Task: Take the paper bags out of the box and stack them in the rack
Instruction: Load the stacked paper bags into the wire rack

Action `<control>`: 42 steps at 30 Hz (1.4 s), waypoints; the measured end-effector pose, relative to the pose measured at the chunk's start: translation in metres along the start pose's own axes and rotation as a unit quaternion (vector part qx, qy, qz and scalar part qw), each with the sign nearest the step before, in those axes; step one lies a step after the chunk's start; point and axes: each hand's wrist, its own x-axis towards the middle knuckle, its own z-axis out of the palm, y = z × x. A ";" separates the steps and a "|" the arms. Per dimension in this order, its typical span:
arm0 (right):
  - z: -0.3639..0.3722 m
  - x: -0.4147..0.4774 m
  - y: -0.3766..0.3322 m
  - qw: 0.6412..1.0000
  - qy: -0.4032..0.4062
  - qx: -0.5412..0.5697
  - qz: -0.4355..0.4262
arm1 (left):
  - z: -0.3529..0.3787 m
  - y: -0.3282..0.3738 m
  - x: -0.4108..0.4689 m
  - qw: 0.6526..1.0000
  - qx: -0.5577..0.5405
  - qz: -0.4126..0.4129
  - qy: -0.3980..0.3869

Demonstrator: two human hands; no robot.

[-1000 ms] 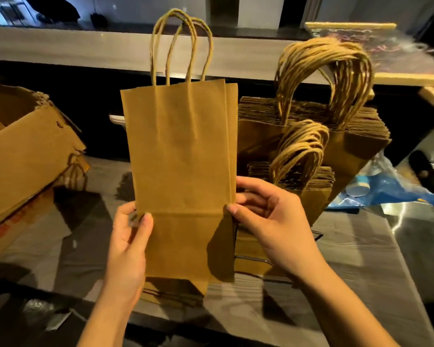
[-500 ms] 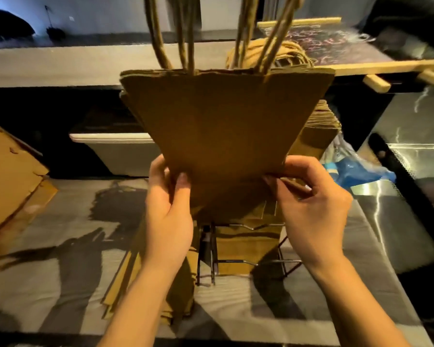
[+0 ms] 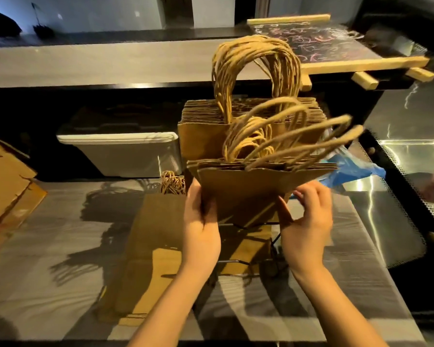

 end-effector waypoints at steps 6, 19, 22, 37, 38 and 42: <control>0.008 -0.024 0.012 0.987 -0.105 0.007 0.118 | 0.000 -0.011 -0.008 0.996 0.083 -0.020 -0.007; 0.014 -0.008 -0.022 0.957 -0.153 0.164 0.186 | 0.001 -0.004 -0.006 0.998 -0.001 -0.025 -0.052; 0.011 -0.006 -0.021 0.959 -0.142 0.168 0.180 | -0.002 -0.001 -0.005 0.996 -0.033 -0.015 -0.087; 0.010 -0.007 -0.030 0.953 -0.116 0.190 0.206 | -0.010 -0.005 -0.005 0.991 -0.024 -0.038 -0.126; 0.010 -0.007 -0.029 0.954 -0.116 0.188 0.202 | -0.012 -0.006 -0.003 0.991 -0.021 -0.042 -0.127; 0.012 -0.015 -0.024 0.958 -0.123 0.158 0.204 | -0.013 -0.016 -0.005 0.992 0.022 -0.064 -0.110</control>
